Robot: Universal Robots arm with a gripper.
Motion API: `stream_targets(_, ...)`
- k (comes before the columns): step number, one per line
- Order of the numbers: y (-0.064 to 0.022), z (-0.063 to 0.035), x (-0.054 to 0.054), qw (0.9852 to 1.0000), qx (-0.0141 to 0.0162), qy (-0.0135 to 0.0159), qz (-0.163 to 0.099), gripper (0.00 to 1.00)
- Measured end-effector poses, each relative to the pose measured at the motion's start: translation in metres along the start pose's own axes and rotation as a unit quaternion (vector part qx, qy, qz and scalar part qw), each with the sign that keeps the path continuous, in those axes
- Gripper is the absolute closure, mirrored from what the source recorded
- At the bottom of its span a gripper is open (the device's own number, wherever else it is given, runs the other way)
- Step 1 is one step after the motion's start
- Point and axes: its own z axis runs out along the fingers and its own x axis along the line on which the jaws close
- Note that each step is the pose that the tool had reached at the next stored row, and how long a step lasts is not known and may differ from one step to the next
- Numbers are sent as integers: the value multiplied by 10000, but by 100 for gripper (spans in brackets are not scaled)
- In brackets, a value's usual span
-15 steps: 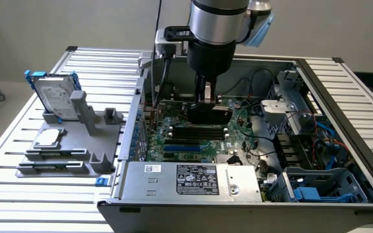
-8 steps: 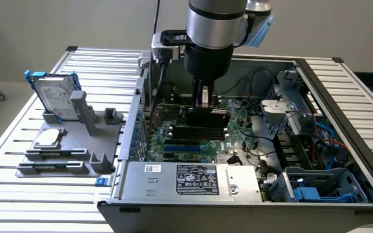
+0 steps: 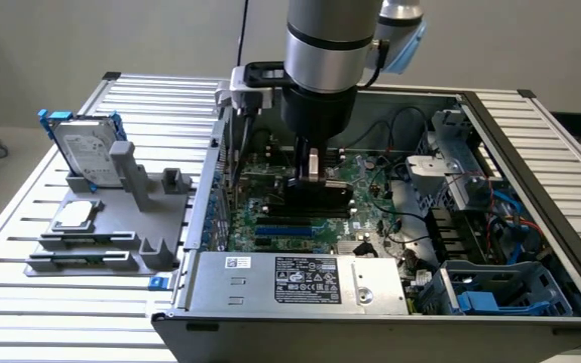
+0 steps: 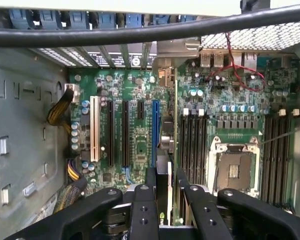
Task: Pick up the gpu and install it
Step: 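Insert the gpu into the slot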
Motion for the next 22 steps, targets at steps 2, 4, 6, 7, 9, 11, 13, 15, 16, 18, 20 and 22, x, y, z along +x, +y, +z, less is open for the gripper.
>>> stream_targets(2,49,38,2,10000,0,-1,-12,74)
stream_targets(4,67,73,4,10000,-1,-1,-19,74)
stream_targets(6,68,89,6,10000,-2,-1,-32,74)
stream_targets(7,68,92,7,10000,-3,0,-37,74)
stream_targets(9,68,99,8,10000,-3,0,-47,74)
stream_targets(11,67,100,9,10000,-4,10,-50,74)
stream_targets(13,67,109,9,10000,-3,13,-50,74)
stream_targets(15,73,137,10,10000,-1,17,-49,74)
stream_targets(16,76,155,12,10000,-1,18,-49,74)
stream_targets(18,77,191,14,10000,-1,21,-50,74)
stream_targets(20,76,228,16,10000,-1,24,-50,74)
stream_targets(22,76,264,19,10000,-1,30,-49,74)
